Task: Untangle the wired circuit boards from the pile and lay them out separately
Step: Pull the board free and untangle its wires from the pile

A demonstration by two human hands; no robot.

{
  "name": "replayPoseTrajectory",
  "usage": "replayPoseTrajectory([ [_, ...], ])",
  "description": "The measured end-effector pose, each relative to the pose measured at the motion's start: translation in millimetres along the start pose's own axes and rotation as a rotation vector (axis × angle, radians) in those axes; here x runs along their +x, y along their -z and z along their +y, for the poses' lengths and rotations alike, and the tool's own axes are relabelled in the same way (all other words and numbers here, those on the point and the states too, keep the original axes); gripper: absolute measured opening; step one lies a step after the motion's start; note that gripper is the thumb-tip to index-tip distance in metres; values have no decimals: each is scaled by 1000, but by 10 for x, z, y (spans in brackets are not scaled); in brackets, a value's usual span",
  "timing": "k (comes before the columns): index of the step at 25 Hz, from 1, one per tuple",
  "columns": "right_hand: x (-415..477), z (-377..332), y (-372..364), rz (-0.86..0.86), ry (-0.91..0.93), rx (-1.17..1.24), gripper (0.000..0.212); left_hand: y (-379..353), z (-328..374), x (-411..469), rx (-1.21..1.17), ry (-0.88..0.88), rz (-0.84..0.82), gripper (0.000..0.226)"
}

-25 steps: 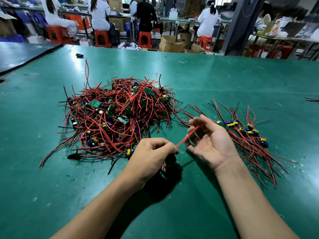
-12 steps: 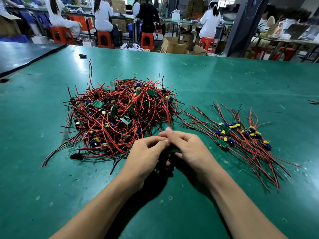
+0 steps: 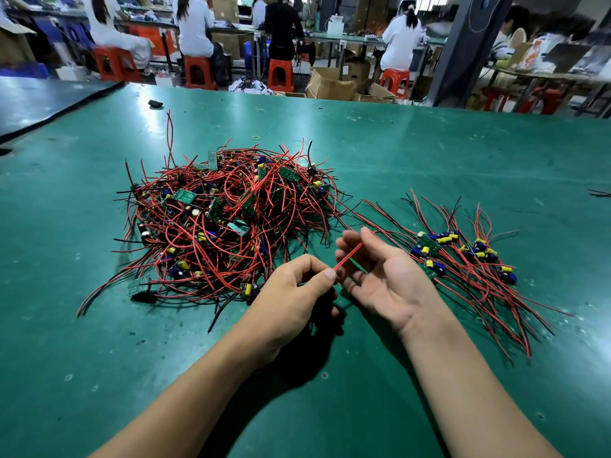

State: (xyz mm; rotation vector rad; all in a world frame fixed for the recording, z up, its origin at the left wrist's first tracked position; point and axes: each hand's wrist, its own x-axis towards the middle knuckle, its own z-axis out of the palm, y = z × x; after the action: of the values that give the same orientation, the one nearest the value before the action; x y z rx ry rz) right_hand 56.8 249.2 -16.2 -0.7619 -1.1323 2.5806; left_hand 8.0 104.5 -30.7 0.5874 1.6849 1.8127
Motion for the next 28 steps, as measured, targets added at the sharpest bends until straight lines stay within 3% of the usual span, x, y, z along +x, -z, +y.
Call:
replayPoseTrajectory([
  [4,32,-85,91,34,1,202,44,12,13,-4,47,7,-38,15],
  [11,25,-105,107,11,-29,325,37,71,44,-29,72,18,-133,14],
  [13,36,-49,109,16,53,178,41,82,50,-29,2,56,-106,14],
  [16,43,28,92,73,201,-262,46,87,65,-16,-121,95,-20,13],
  [19,-10,125,41,-59,180,-556,46,119,88,17,-122,96,67,12],
  [21,-55,197,10,-257,135,-639,37,151,109,35,-145,122,88,21],
  [23,-61,221,12,-385,132,-671,48,176,121,47,-193,120,104,32],
  [25,-57,200,21,-426,140,-664,50,176,133,51,-245,96,104,41],
  [28,-55,182,41,-436,163,-634,36,170,151,49,-248,77,100,46],
])
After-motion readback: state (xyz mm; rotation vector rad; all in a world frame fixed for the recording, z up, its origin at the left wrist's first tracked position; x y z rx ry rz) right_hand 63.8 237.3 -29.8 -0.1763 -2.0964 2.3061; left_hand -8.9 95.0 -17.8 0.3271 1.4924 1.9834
